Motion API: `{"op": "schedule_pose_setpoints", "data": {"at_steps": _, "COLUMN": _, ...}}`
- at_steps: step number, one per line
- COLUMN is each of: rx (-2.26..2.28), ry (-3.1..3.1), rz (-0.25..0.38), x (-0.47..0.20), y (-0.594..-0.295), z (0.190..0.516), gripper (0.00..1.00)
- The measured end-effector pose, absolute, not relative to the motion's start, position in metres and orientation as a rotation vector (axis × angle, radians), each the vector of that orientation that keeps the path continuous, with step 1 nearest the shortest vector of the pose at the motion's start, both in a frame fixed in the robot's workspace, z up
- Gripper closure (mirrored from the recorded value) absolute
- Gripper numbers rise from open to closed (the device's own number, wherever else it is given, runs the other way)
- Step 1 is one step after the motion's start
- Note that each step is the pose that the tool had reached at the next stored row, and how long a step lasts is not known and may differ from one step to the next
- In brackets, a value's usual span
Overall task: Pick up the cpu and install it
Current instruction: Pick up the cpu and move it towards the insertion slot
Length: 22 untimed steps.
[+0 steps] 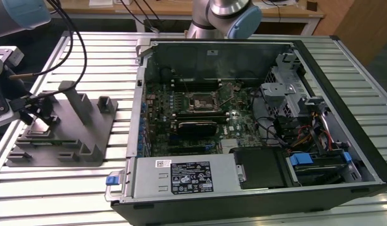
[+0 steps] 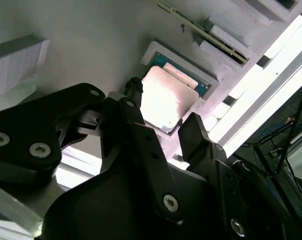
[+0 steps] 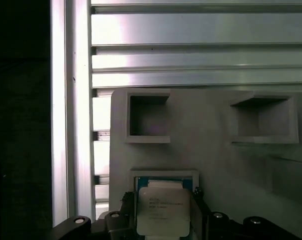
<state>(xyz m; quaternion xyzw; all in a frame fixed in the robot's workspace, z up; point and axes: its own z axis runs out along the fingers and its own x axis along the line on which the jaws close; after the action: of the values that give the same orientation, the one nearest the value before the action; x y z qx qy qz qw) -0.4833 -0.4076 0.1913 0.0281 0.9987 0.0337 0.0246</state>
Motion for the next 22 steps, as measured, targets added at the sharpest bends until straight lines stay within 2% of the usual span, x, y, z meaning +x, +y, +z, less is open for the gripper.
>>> {"op": "schedule_pose_setpoints", "data": {"at_steps": 22, "rx": 0.078, "ry": 3.145, "rz": 0.079, "x": -0.4763, "y": -0.4076, "z": 0.1875, "gripper": 0.44}}
